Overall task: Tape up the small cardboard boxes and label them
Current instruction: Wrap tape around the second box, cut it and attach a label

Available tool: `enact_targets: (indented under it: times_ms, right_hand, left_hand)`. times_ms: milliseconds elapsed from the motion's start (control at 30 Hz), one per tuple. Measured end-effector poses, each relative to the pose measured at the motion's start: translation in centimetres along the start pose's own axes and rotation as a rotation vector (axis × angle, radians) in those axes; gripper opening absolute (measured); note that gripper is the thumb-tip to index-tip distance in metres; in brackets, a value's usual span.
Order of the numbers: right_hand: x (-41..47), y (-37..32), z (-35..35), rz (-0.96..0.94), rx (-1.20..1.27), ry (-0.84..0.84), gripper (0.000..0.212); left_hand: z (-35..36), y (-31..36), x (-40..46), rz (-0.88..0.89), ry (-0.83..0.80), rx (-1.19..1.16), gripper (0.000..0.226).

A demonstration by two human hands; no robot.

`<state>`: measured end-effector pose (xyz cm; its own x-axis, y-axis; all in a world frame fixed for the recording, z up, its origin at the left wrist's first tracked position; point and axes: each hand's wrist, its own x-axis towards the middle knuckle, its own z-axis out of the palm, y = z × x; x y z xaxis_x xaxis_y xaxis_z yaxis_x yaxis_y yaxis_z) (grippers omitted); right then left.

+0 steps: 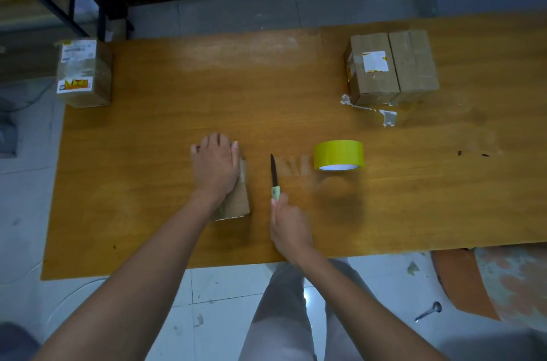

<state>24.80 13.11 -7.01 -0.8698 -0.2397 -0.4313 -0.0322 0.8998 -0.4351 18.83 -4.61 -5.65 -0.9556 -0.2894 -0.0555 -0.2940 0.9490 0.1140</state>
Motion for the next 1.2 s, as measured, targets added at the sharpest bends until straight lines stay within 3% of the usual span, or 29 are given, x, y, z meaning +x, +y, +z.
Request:
enact_targets:
  times_ms: [267, 633, 700, 800, 867, 900, 967, 1000, 1100, 1167, 1200]
  right_hand:
    - [-0.7, -1.6, 0.6, -0.086, 0.017, -0.014, 0.034]
    - [-2.2, 1.6, -3.6, -0.022, 0.217, -0.007, 0.033]
    - [-2.7, 2.8, -5.8, -0.027, 0.235, 0.106, 0.029]
    - [-2.5, 6.3, -10.2, 0.064, 0.247, 0.46, 0.028]
    - [-1.6, 9.8, -13.2, 0.125, 0.149, 0.663, 0.028]
    - [-1.0, 11.7, -14.2, 0.166, 0.076, 0.688, 0.026]
    - [0.2, 15.1, -15.1, 0.27, -0.132, 0.602, 0.027]
    - [0.7, 16.6, -15.1, 0.314, -0.239, 0.529, 0.028]
    - [1.7, 19.3, -14.3, 0.443, -0.39, 0.282, 0.034]
    - [2.0, 20.2, -14.2, 0.502, -0.422, 0.152, 0.039]
    - [2.2, 20.4, -14.3, 0.523, -0.43, 0.109, 0.041]
  left_hand:
    - [0.1, -1.6, -0.4, -0.043, 0.038, 0.004, 0.036]
    - [0.3, -1.8, 0.0, -0.06, 0.023, -0.012, 0.04]
    - [0.0, -1.9, 0.2, -0.079, -0.022, -0.021, 0.04]
    - [-0.8, -2.1, 0.5, -0.106, -0.031, -0.156, 0.036]
    - [-1.8, -2.3, 0.3, -0.144, 0.037, -0.331, 0.034]
    - [-2.3, -2.4, 0.0, -0.183, 0.104, -0.391, 0.035]
    - [-3.1, -2.2, -1.2, -0.327, 0.195, -0.426, 0.048]
    - [-3.4, -1.8, -1.9, -0.419, 0.167, -0.412, 0.063]
    - [-3.3, -0.1, -4.2, -0.578, -0.202, -0.324, 0.115]
    - [-2.8, 0.9, -5.3, -0.555, -0.421, -0.29, 0.131]
    - [-2.5, 1.2, -5.6, -0.546, -0.457, -0.298, 0.134]
